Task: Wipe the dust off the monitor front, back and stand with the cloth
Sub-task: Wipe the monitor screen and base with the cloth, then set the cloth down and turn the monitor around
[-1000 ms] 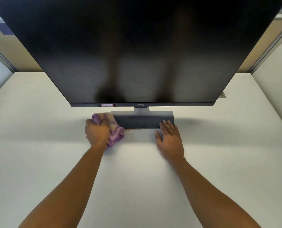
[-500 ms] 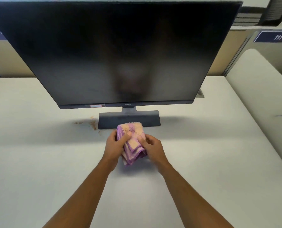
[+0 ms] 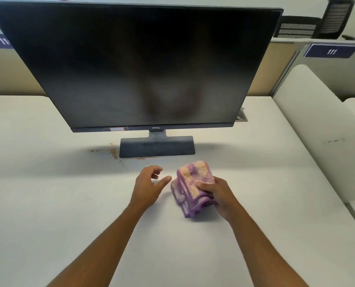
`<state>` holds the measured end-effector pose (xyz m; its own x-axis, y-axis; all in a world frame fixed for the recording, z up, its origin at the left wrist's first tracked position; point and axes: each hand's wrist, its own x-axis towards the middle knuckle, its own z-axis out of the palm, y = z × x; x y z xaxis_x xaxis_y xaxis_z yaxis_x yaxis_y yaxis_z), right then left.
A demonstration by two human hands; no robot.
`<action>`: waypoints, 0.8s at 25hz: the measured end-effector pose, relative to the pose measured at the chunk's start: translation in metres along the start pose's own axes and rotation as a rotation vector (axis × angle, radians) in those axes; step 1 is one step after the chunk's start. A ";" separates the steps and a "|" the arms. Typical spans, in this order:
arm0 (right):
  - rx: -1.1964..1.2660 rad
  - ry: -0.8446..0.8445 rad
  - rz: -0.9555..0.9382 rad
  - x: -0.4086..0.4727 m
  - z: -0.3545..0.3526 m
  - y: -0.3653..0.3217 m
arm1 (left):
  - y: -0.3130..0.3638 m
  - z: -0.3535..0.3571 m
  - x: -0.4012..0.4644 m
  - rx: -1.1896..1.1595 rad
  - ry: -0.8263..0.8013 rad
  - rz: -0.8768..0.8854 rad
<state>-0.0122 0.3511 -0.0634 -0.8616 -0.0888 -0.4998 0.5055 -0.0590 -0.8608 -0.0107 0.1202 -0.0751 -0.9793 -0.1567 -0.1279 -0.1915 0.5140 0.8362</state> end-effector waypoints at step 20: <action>-0.887 0.950 -0.198 -0.016 -0.083 0.003 | -0.073 -0.022 0.009 0.573 0.106 0.200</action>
<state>-0.0009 0.4348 -0.0655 -0.7981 0.5969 0.0823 0.4787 0.7111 -0.5149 -0.0043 0.0623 -0.1254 -0.9937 -0.0780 0.0804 -0.0377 0.9091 0.4150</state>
